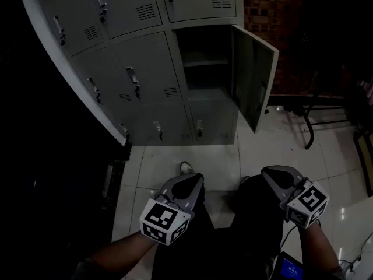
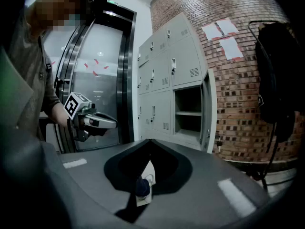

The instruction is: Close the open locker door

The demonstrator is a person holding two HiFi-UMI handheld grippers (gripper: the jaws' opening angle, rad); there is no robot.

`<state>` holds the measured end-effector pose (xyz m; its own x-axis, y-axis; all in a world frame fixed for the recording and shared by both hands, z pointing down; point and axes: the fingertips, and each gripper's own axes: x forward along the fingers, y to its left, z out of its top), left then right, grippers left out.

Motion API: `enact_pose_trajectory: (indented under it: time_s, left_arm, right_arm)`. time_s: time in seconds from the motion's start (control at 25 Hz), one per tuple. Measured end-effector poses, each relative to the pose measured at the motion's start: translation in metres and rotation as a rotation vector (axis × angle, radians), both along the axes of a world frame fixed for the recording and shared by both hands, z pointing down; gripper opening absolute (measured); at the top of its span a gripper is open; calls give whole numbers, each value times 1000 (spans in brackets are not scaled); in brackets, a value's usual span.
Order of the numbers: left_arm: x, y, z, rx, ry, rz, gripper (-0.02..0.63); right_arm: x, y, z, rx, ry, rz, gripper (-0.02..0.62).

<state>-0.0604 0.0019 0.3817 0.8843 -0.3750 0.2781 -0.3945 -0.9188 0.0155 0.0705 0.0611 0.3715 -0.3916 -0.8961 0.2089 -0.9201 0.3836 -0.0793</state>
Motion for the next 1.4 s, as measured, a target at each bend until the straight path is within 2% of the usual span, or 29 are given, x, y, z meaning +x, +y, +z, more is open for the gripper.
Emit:
enact_pose_trajectory:
  time_s: [0.12,0.24,0.44,0.72,0.96,1.4]
  left_arm:
    - [3,2,-7,7,12,24,2]
    - [6,6,-10,51,17,47,2]
    - [22,2,-10,80,23,74,2]
    - [47,-44,-6,81,16,51,2]
    - [74,-83,-15,87,34,65,2]
    - [130,-143,-10,74,49,97,2]
  right_arm:
    - [2,-4,2,2,-13,21,6]
    - [2,-6,-3,11,-31,45,6]
    - [13,-12,4,5,-14,61,6]
    - [42,-52,-4,64,62,49,6]
    - [61,-93,4,40,77,42,6]
    - [119,-150,13,27,100,93,6]
